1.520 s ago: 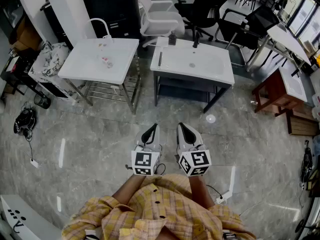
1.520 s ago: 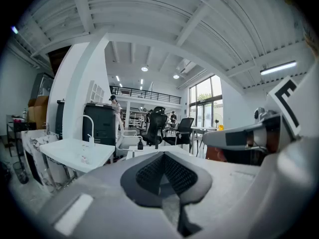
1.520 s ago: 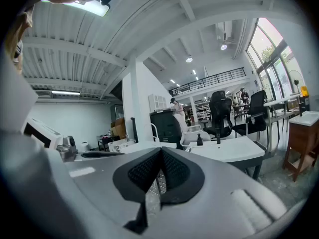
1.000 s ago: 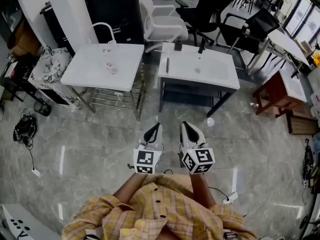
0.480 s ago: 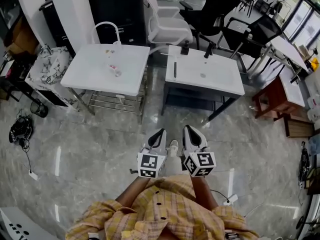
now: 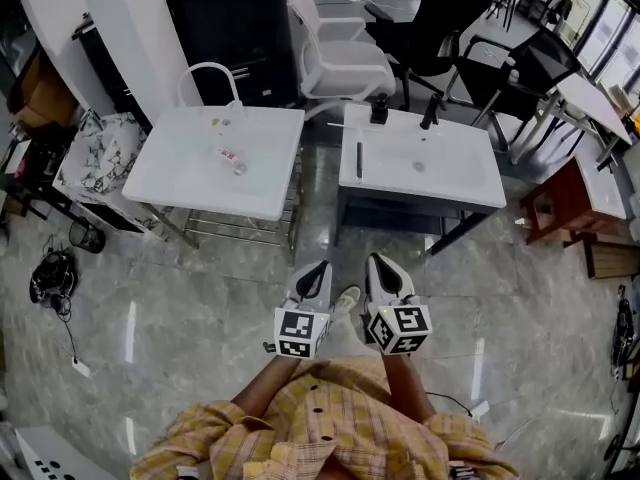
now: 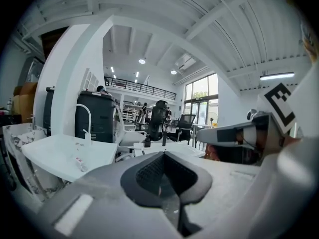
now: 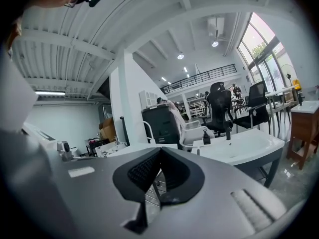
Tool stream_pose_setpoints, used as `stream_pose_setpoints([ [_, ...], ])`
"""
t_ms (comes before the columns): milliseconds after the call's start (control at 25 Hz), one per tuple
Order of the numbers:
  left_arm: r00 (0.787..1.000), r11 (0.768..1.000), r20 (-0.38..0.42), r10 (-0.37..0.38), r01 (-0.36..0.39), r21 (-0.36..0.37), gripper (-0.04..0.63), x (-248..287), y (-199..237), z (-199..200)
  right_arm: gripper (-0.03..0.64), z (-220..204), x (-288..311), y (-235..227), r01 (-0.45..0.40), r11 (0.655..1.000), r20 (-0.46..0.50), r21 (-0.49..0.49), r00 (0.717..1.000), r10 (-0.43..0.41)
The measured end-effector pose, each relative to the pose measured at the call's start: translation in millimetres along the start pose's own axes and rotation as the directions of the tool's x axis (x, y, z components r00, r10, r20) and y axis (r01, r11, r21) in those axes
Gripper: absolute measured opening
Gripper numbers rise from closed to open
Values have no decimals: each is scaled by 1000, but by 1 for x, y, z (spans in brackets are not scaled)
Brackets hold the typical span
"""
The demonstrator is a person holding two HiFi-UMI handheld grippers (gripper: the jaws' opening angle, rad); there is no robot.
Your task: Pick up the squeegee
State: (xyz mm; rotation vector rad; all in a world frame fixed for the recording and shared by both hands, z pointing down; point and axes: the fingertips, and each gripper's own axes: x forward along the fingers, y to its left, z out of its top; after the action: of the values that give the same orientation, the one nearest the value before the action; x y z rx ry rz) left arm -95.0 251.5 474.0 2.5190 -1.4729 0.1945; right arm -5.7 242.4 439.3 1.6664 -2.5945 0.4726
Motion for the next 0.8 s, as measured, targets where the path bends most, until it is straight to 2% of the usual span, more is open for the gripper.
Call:
stream_pose_setpoints([
  [360,1000,1000,1,-16,16,7,-1,107,40,44,-5,49,97,-51,-2,1000,10,-11,1000,2],
  [800,1000,1000,21,6,-6,2,-1,227,73,81,-5,86,195,-129,-7,1000,6,-23,1000,7],
])
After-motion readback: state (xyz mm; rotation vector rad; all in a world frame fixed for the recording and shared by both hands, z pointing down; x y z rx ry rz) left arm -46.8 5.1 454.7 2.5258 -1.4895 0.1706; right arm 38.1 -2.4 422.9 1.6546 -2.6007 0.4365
